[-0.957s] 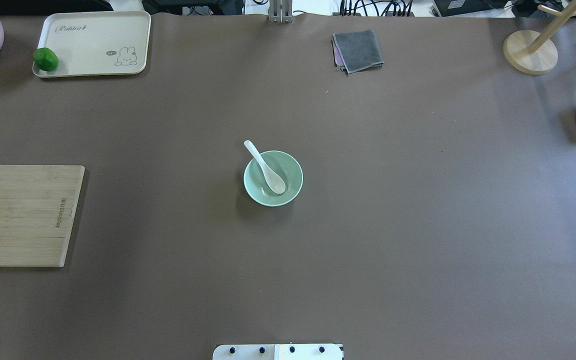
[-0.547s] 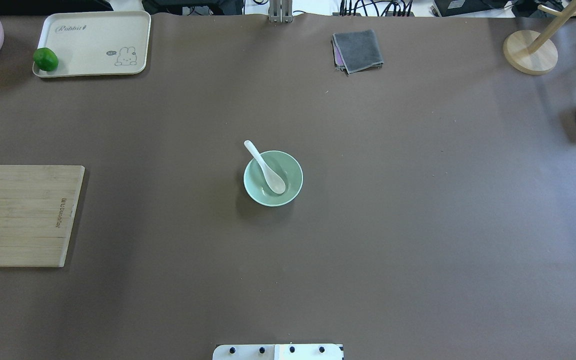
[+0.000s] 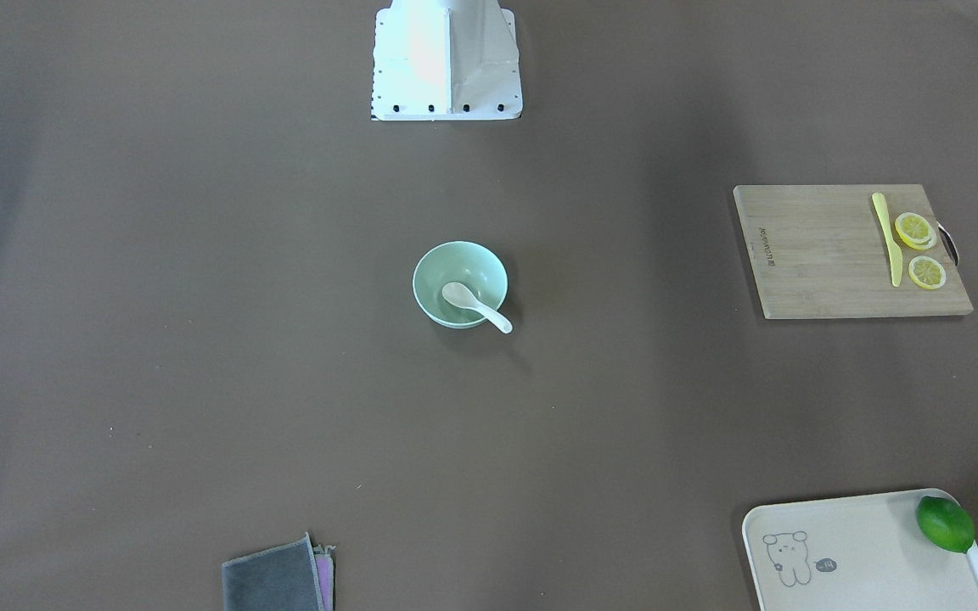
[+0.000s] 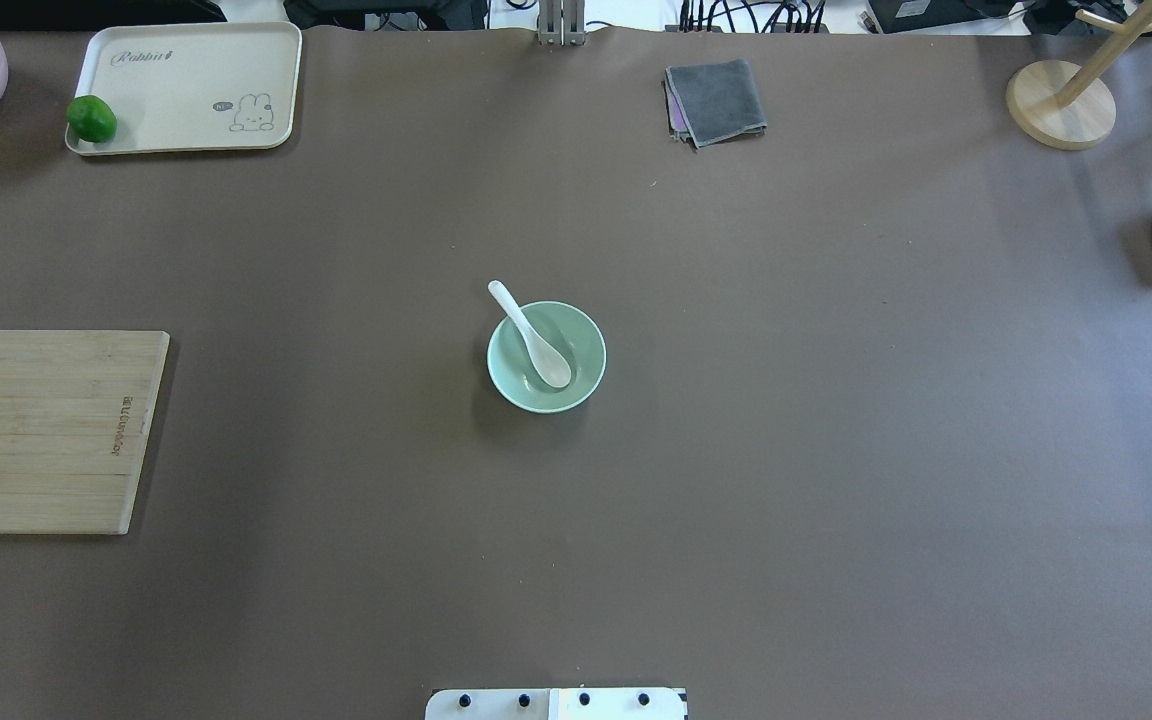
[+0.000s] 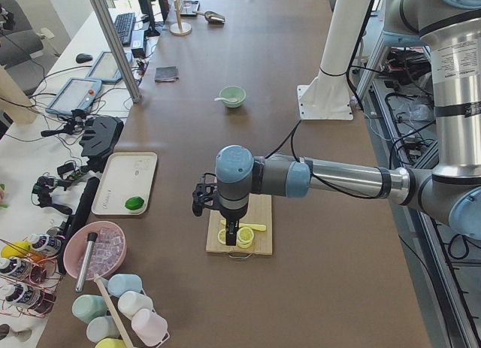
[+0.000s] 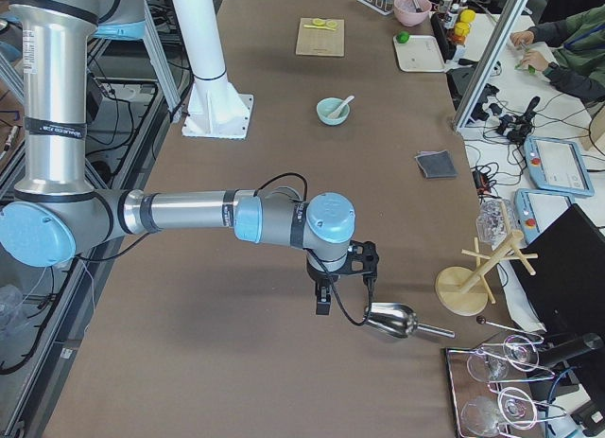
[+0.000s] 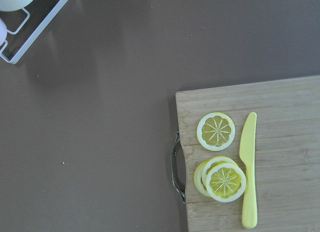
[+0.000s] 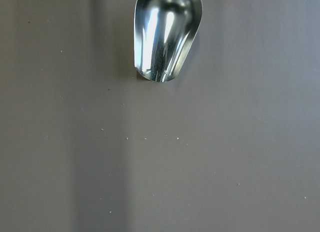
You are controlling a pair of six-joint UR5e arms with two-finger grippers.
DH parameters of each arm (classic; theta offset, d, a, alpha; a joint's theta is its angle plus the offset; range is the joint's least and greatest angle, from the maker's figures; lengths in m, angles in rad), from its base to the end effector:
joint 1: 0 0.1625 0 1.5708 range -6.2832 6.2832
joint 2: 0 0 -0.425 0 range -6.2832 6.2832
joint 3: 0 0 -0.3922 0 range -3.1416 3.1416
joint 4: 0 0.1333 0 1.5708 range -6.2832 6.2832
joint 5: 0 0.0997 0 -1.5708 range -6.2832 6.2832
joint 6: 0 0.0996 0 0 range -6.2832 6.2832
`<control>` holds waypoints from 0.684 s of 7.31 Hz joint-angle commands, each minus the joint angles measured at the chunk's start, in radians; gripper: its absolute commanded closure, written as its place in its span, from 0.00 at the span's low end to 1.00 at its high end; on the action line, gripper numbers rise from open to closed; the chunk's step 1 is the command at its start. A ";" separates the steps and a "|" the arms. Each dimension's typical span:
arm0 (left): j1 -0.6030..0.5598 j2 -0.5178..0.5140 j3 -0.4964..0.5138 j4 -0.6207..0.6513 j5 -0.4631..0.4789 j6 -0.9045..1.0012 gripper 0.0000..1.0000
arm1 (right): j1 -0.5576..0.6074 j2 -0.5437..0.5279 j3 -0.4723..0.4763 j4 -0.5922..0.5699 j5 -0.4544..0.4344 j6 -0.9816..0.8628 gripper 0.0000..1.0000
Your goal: Place spoon in bowl
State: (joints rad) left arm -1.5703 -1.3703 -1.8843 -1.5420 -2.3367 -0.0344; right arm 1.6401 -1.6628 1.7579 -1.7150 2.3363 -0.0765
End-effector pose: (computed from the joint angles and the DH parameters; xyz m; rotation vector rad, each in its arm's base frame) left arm -0.0641 -0.4105 0.5979 0.0667 0.7667 0.0000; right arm 0.0951 -0.4419 0.6251 0.0092 -0.7667 0.0119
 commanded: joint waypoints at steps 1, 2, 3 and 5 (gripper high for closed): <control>-0.001 0.000 0.001 -0.007 -0.001 -0.007 0.02 | 0.000 0.000 0.000 0.000 0.000 0.000 0.00; 0.001 0.000 0.002 -0.009 -0.001 -0.006 0.02 | 0.000 -0.002 -0.003 0.000 0.000 0.000 0.00; 0.001 0.000 0.001 -0.009 -0.001 -0.006 0.02 | -0.002 -0.005 -0.009 0.000 0.000 0.000 0.00; 0.001 -0.001 -0.001 -0.023 -0.001 -0.006 0.02 | -0.002 -0.009 -0.011 0.000 0.009 0.000 0.00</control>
State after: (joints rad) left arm -1.5694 -1.3707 -1.8839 -1.5546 -2.3378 -0.0399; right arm 1.6386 -1.6701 1.7486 -1.7150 2.3389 -0.0767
